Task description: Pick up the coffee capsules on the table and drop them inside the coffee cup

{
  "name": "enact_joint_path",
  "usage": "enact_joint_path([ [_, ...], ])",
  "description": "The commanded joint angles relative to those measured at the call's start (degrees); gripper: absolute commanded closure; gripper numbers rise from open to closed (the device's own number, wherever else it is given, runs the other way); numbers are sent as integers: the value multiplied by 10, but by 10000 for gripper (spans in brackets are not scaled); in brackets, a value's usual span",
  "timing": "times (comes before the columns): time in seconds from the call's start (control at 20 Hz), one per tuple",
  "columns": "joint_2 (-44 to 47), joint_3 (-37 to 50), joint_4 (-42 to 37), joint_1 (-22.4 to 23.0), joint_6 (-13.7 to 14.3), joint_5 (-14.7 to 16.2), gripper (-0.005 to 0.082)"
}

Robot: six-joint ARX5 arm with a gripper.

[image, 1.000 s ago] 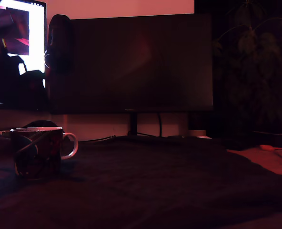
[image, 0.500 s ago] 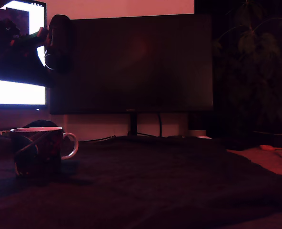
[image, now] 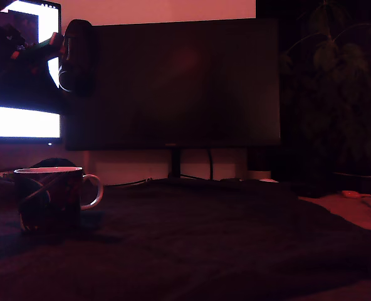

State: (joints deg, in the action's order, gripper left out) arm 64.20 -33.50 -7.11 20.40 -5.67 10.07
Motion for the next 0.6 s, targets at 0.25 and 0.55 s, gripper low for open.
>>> enact_joint_path([
  [0.25,-12,22,36,0,-3,2,789],
  [0.55,-33,22,61,3,-3,1,789],
])
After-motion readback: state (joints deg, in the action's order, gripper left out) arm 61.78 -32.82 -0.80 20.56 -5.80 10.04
